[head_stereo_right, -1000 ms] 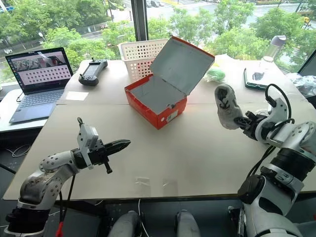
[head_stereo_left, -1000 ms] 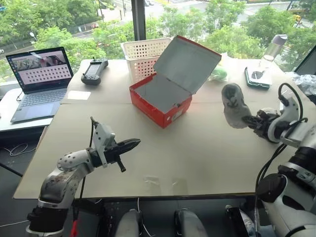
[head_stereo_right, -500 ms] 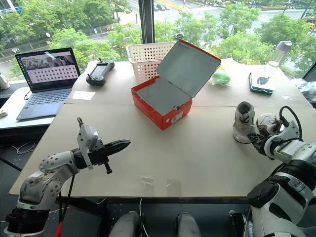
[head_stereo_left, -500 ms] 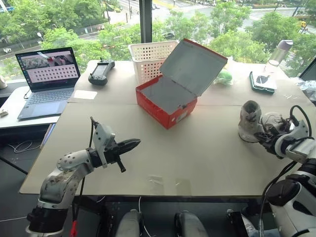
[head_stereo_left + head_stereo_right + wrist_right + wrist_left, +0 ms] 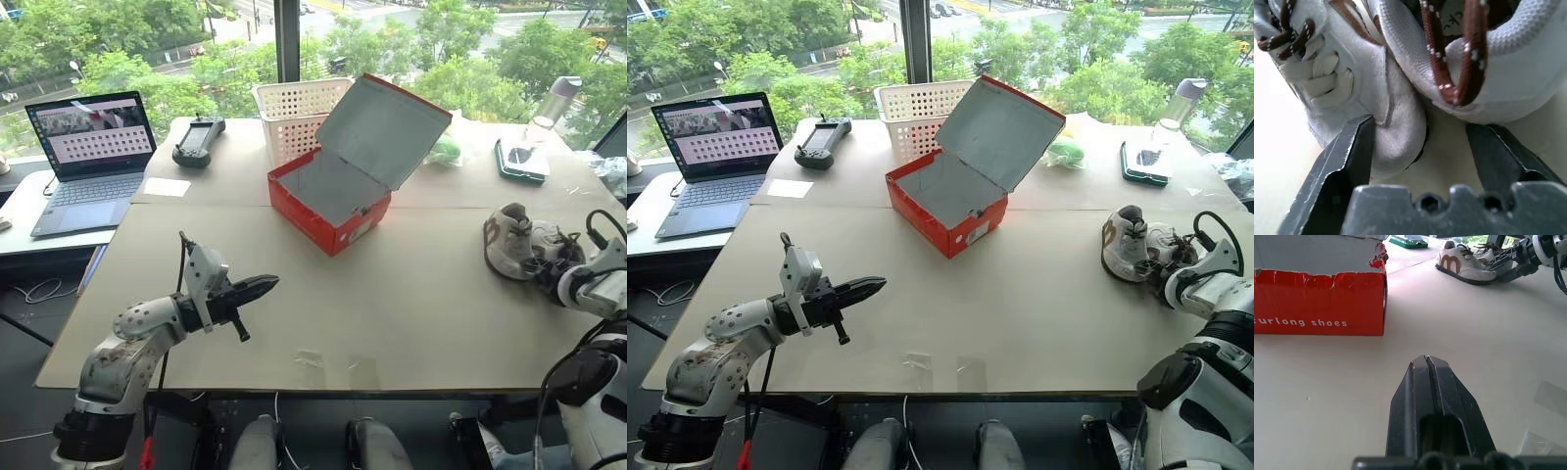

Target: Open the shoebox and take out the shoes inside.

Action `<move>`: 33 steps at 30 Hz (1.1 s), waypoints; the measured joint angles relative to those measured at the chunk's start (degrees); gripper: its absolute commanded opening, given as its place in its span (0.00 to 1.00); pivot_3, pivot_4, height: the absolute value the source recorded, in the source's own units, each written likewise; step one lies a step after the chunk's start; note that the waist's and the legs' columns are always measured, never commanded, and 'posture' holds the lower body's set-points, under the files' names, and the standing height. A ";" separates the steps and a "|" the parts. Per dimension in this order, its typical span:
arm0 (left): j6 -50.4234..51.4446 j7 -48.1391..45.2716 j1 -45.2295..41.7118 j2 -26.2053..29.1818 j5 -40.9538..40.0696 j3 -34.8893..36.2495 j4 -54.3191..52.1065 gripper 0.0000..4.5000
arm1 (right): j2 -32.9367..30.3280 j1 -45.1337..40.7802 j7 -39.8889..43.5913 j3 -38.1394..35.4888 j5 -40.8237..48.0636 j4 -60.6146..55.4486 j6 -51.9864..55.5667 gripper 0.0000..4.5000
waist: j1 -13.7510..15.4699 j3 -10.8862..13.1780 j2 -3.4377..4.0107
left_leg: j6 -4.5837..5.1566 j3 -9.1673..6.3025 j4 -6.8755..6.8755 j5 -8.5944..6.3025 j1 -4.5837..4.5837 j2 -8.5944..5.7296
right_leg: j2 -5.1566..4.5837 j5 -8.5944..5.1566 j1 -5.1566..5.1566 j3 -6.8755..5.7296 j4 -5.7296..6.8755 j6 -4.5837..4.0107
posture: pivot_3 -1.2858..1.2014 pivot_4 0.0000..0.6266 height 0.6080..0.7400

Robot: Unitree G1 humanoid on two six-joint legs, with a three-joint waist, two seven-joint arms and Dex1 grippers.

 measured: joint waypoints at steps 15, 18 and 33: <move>-0.07 -0.52 -0.81 0.55 0.01 0.01 0.27 0.00 | -13.11 18.89 24.02 14.54 15.13 -37.58 11.86 0.75 | -0.17 0.00 0.04 | 0.03 -0.06 -0.04 -0.03 -0.03 0.08 | 0.02 -0.01 -0.08 0.02 -0.02 0.00 | 0.52 0.24 0.95; -0.11 -0.73 -1.42 0.58 0.02 -0.03 0.61 0.00 | -13.24 25.65 29.84 17.46 18.23 -47.00 8.79 0.75 | -0.24 0.00 0.04 | 0.02 -0.10 -0.03 -0.03 -0.01 0.08 | 0.00 0.00 -0.08 0.04 -0.01 0.02 | 0.52 0.24 0.95; -1.96 0.18 -2.78 -0.72 1.60 0.68 2.70 0.00 | -10.57 30.49 30.18 20.80 19.35 -55.84 -0.70 0.75 | 0.56 0.01 0.03 | -0.01 -0.06 -0.03 -0.04 -0.02 0.07 | -0.02 -0.01 -0.10 0.01 -0.03 0.01 | 0.52 0.24 0.95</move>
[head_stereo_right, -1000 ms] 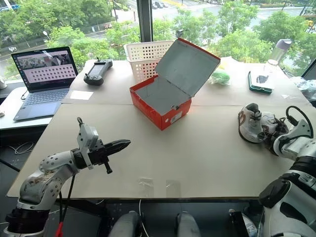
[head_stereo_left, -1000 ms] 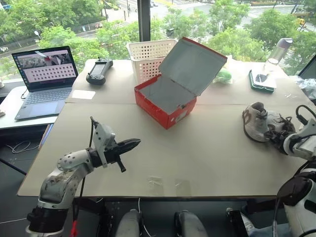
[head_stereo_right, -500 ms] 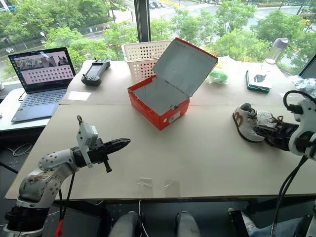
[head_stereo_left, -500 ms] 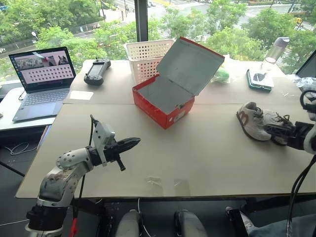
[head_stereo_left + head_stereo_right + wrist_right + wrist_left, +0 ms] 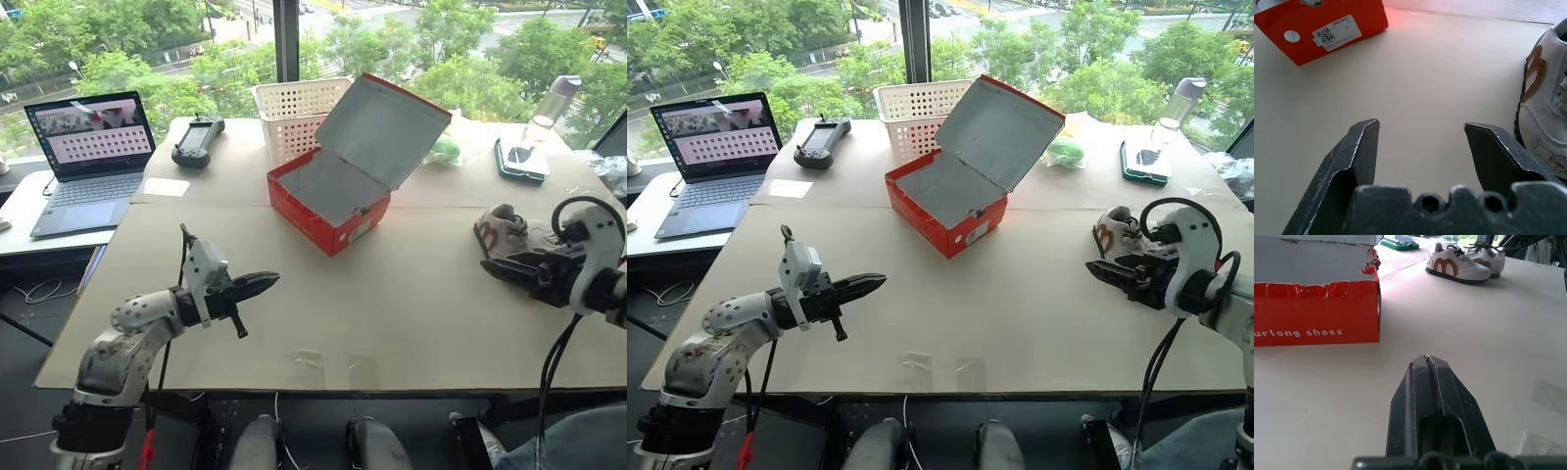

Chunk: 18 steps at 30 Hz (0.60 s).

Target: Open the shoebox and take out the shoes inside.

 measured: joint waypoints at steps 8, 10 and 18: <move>-2.26 22.61 -1.18 -9.78 6.50 8.84 7.04 0.00 | 13.22 -2.66 -12.29 5.69 -7.20 -2.67 -12.46 0.75 | -0.11 0.01 -0.04 | 0.03 0.00 0.00 0.02 -0.02 -0.01 | 0.04 0.05 -0.02 0.00 0.02 0.07 | 0.52 0.24 0.95; -3.11 27.12 -0.92 -10.69 8.34 10.78 7.54 0.00 | 16.41 -2.91 -16.22 5.88 -9.02 -3.49 -14.68 0.75 | 0.09 0.01 -0.04 | 0.03 0.03 0.01 0.02 -0.05 -0.01 | 0.04 0.06 0.00 -0.03 0.01 0.08 | 0.52 0.24 0.95; -6.06 42.08 -0.68 -15.69 15.07 14.88 11.54 0.00 | 23.41 7.19 -27.38 15.59 -26.07 -0.59 -34.02 0.75 | 0.34 -0.01 -0.07 | 0.02 0.11 0.05 0.01 -0.08 -0.04 | -0.10 0.09 0.02 -0.07 -0.03 0.14 | 0.52 0.24 0.95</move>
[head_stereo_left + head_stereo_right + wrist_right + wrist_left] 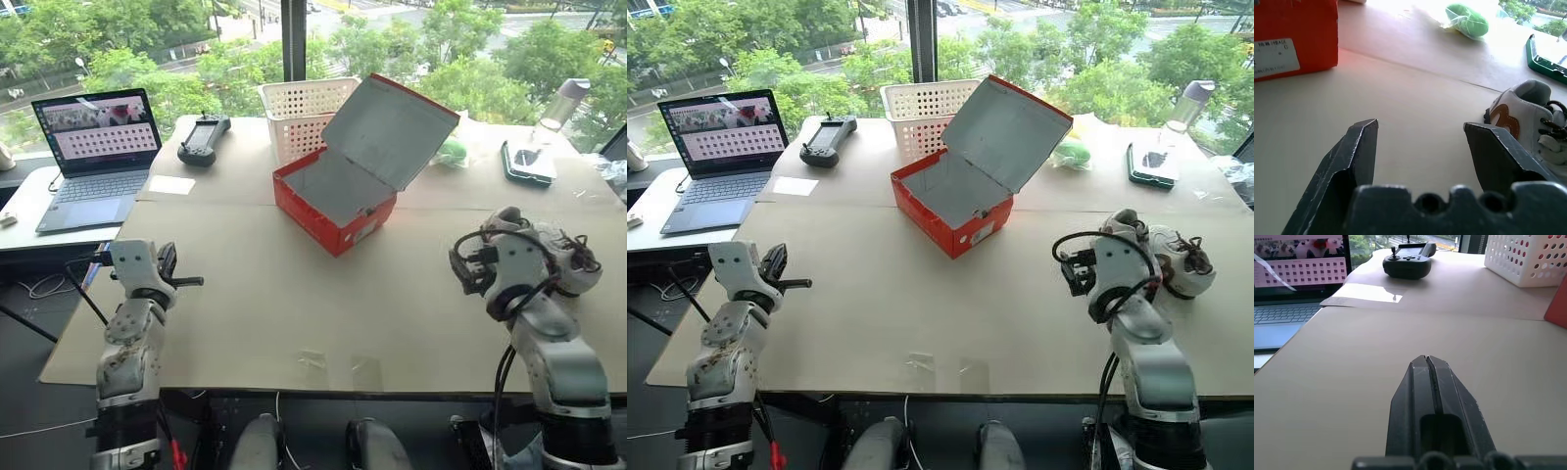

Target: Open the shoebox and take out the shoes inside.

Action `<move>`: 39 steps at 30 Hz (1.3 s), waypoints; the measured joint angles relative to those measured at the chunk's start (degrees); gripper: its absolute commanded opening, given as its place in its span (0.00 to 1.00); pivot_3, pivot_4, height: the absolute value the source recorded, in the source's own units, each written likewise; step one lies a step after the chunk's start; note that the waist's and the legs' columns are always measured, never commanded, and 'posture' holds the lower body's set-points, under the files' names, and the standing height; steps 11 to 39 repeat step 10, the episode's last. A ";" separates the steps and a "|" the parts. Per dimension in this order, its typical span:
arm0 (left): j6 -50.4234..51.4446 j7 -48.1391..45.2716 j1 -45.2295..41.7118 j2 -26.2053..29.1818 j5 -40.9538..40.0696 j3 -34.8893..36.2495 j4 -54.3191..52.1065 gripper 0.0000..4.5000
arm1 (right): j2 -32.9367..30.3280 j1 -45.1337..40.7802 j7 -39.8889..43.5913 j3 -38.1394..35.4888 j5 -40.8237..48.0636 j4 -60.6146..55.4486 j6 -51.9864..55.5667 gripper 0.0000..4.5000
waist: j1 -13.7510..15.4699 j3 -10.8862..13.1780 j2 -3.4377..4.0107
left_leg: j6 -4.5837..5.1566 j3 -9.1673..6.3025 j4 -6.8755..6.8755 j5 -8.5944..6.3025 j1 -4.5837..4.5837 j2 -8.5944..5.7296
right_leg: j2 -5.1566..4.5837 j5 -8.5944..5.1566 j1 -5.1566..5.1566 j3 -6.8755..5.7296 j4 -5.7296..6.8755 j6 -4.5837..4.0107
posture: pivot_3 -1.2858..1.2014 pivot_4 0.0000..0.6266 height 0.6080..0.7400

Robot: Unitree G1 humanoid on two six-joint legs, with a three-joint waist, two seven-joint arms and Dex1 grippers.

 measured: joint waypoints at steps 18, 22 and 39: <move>-1.79 3.02 -0.29 -1.80 0.05 0.77 2.14 0.00 | 2.56 2.22 -2.06 0.09 -5.66 7.74 -12.38 0.75 | -0.74 -0.01 0.00 | -0.03 -0.01 0.00 -0.02 0.07 0.05 | 0.11 0.04 0.00 0.01 0.05 -0.08 | 0.52 0.24 0.95; -1.79 3.02 -0.29 -1.80 0.05 0.77 2.14 0.00 | 2.56 2.22 -2.06 0.09 -5.66 7.74 -12.38 0.75 | -0.74 -0.01 0.00 | -0.03 -0.01 0.00 -0.02 0.07 0.05 | 0.11 0.04 0.00 0.01 0.05 -0.08 | 0.52 0.24 0.95; -1.79 3.02 -0.29 -1.80 0.05 0.77 2.14 0.00 | 2.56 2.22 -2.06 0.09 -5.66 7.74 -12.38 0.75 | -0.74 -0.01 0.00 | -0.03 -0.01 0.00 -0.02 0.07 0.05 | 0.11 0.04 0.00 0.01 0.05 -0.08 | 0.52 0.24 0.95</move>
